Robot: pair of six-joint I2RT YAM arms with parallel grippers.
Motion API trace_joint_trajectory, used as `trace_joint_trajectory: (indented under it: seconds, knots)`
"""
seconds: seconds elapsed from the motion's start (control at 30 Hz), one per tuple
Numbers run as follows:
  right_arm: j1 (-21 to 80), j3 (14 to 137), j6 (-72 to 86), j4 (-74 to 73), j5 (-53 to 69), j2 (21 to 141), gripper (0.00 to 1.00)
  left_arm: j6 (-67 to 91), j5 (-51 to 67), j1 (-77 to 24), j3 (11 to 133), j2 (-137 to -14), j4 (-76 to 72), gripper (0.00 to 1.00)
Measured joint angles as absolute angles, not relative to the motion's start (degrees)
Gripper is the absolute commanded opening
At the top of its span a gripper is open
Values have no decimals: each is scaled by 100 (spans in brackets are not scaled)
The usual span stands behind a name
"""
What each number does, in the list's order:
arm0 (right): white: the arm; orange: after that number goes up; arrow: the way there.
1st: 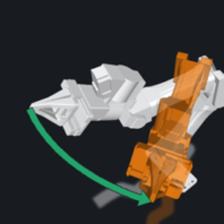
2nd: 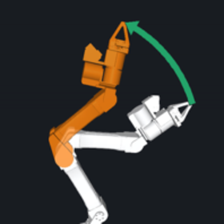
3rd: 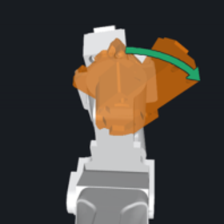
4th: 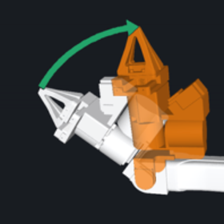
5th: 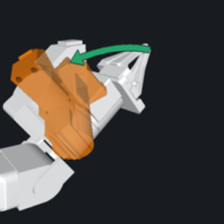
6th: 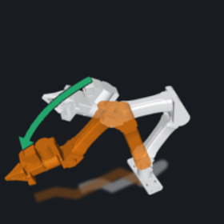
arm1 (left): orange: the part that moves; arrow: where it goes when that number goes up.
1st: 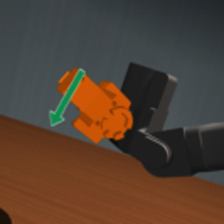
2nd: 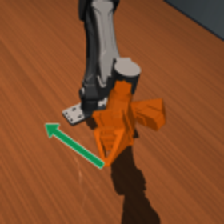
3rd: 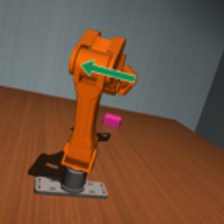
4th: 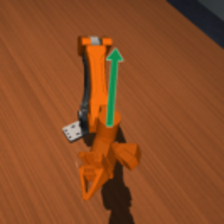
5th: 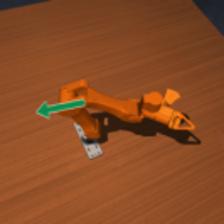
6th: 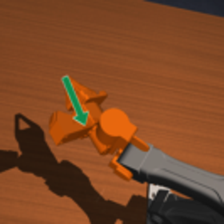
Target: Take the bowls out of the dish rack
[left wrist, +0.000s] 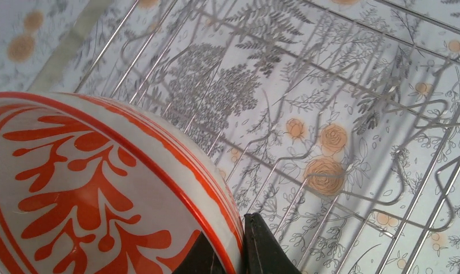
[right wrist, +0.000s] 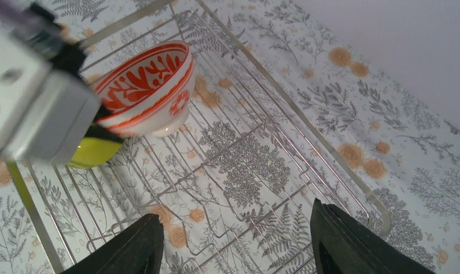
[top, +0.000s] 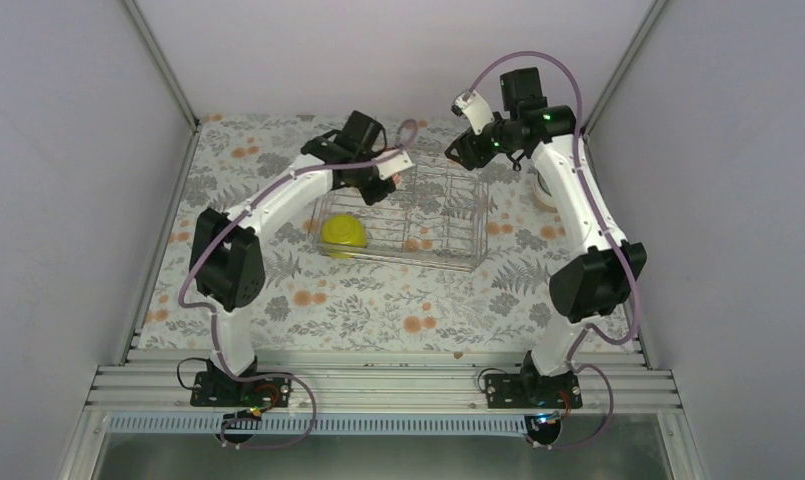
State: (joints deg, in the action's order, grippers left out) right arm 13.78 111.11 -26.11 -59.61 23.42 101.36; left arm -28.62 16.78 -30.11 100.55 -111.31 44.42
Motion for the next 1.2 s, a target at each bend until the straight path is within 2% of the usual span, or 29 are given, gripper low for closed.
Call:
trace_joint_trajectory:
  seconds: [0.3, 0.63, 0.97, 1.2]
  knots:
    - [882, 11249, -2891, -6095, 2381, 10464, 63, -3927, 231, -4036, 9546, -10541, 4254, 2]
    - [32, 11262, -3262, -6134, 2502, 10464, 63, -6582, -1135, -4676, 8189, -10020, 3540, 2]
    - [86, 11183, -3481, -6134, 2976, 10464, 61, -8764, -2388, -5207, 8672, -10676, 2683, 2]
    - [257, 10777, -3527, -5970, 3037, 10460, 59, -9463, -2936, -5330, 9636, -11465, 2438, 2]
